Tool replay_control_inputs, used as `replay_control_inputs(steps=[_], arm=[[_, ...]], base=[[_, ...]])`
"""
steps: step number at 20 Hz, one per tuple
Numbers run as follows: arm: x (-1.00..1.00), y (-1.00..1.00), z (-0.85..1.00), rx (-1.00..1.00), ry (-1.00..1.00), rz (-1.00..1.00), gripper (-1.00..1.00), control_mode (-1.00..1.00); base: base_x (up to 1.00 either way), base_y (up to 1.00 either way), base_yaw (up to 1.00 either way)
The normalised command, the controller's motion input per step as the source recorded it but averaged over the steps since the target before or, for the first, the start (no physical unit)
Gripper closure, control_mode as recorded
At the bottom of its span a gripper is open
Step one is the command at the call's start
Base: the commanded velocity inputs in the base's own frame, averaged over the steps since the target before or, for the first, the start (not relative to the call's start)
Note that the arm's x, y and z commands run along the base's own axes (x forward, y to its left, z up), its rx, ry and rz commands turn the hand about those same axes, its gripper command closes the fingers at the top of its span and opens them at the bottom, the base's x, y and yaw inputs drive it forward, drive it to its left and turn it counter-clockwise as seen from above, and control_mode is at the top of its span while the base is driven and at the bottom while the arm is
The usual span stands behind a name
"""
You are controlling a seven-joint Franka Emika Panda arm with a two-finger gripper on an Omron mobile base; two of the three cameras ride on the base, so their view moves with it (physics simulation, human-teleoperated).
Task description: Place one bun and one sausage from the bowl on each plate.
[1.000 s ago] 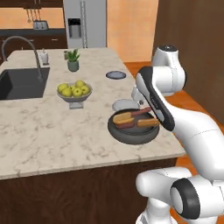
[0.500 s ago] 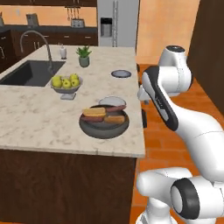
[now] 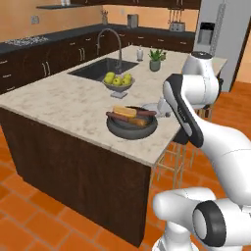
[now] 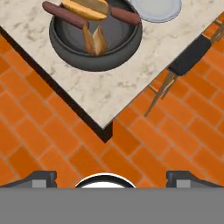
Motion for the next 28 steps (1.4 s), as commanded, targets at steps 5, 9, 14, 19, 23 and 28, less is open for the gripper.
replay_control_inputs(steps=[5, 9, 14, 19, 23, 28], arm=[[0.0, 0.0, 0.0, 0.0, 0.0, 0.0, -1.0, 1.0], [0.0, 0.0, 0.0, 0.0, 0.0, 0.0, -1.0, 1.0], [0.0, 0.0, 0.0, 0.0, 0.0, 0.0, -1.0, 1.0], [0.0, 0.0, 0.0, 0.0, 0.0, 0.0, -1.0, 1.0], [0.0, 0.0, 0.0, 0.0, 0.0, 0.0, -1.0, 1.0], [0.0, 0.0, 0.0, 0.0, 0.0, 0.0, -1.0, 1.0]], base=[[0.0, -1.0, 0.61], [0.0, -1.0, 0.59], [0.02, -1.0, 0.61], [0.35, -0.87, 0.49], [0.9, -0.52, 0.29], [0.48, -0.15, 0.3]])
